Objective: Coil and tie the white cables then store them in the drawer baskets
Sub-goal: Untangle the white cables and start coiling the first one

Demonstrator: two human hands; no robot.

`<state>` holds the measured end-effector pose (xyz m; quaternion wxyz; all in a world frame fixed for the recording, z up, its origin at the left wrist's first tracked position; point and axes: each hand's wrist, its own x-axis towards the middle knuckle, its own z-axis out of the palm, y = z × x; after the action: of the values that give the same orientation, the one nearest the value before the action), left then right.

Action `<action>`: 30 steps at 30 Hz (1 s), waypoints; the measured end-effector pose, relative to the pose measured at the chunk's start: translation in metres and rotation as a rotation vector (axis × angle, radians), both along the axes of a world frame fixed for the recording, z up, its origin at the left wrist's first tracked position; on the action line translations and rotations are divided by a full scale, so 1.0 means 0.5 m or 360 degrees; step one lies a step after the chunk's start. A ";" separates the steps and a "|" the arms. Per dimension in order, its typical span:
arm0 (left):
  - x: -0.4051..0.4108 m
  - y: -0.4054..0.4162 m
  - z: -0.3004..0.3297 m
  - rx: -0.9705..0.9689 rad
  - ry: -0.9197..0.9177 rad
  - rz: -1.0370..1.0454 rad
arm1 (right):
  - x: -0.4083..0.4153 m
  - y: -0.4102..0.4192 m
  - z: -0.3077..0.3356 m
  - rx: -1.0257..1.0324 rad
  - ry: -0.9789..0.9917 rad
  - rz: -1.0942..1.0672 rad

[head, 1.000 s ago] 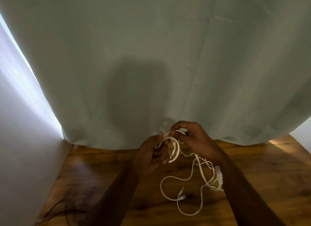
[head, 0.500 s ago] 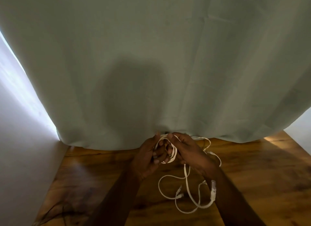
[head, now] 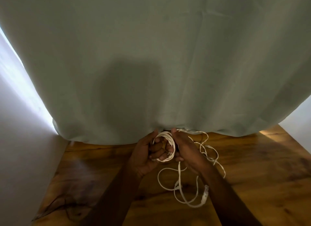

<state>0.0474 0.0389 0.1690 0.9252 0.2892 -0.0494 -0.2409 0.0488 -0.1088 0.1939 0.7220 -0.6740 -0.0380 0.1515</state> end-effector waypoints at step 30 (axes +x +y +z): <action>-0.021 0.020 0.029 -0.0280 0.0094 0.0518 | -0.094 -0.028 -0.059 -0.0680 -0.0751 -0.0175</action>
<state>0.0366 0.0489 0.1835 0.9747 0.2040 0.0044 -0.0911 0.0018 -0.1230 0.1642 0.5425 -0.8279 -0.1353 -0.0437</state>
